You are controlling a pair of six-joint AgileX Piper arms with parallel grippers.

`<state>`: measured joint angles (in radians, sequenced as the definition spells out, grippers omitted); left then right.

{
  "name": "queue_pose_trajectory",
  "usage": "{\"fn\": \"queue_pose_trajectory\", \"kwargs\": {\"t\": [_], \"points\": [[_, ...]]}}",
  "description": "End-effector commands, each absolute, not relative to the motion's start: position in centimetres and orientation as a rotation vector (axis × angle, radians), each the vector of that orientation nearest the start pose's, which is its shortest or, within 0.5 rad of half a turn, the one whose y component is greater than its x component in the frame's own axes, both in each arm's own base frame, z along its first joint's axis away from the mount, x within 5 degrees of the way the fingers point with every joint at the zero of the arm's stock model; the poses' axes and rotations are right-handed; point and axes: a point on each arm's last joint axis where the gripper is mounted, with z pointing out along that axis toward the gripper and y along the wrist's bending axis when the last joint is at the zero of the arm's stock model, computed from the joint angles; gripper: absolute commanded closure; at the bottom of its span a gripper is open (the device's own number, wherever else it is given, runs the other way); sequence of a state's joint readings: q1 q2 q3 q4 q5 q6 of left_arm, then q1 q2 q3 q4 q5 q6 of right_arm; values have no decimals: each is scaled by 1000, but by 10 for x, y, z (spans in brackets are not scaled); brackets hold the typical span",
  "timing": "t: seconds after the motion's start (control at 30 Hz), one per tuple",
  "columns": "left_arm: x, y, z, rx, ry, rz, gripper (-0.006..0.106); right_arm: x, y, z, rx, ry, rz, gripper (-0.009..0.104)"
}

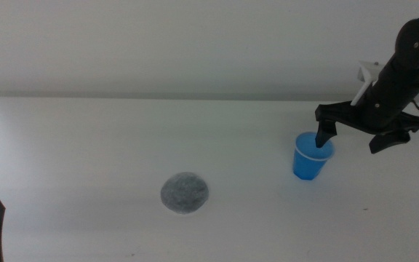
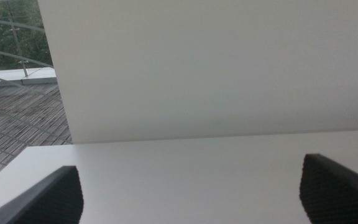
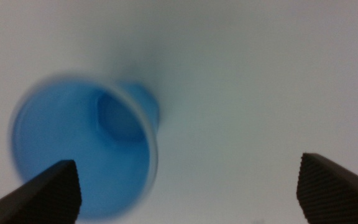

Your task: Place an empty cup on a cup mat.

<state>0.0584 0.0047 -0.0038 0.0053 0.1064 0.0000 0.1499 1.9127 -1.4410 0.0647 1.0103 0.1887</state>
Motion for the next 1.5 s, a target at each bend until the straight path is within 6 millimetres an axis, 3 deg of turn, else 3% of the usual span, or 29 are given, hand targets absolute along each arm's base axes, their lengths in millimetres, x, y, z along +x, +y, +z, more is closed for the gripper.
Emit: {"fn": "queue_pose_trajectory", "kwargs": {"t": [0.0, 0.43, 0.53, 0.63, 0.73, 0.8, 0.97, 1.07, 1.13, 1.3, 1.47], "points": [[55, 3, 194, -39, 1580, 39, 7, 392, 64, 207, 97, 2923, 122, 2], [55, 3, 194, -39, 1580, 39, 7, 400, 77, 173, 85, 2960, 121, 2], [55, 3, 194, -39, 1580, 39, 7, 400, 81, 162, 69, 2988, 110, 10], [55, 3, 194, -39, 1580, 39, 7, 401, 84, 155, 84, 2996, 91, 41], [55, 3, 194, -39, 1580, 39, 7, 401, 86, 157, 64, 2987, 79, 98], [55, 3, 194, -39, 1580, 39, 7, 401, 94, 174, 45, 2954, 91, 95], [55, 3, 194, -39, 1580, 39, 7, 409, 143, 234, -92, 2847, 142, 95], [55, 3, 194, -39, 1580, 39, 7, 413, 186, 250, -213, 2802, 179, 95], [55, 3, 194, -39, 1580, 39, 7, 414, 217, 249, -283, 2797, 200, 95], [55, 3, 194, -39, 1580, 39, 7, 404, 279, 225, -431, 2859, 257, 95], [55, 3, 194, -39, 1580, 39, 7, 391, 308, 205, -505, 2870, 277, 95]]}}
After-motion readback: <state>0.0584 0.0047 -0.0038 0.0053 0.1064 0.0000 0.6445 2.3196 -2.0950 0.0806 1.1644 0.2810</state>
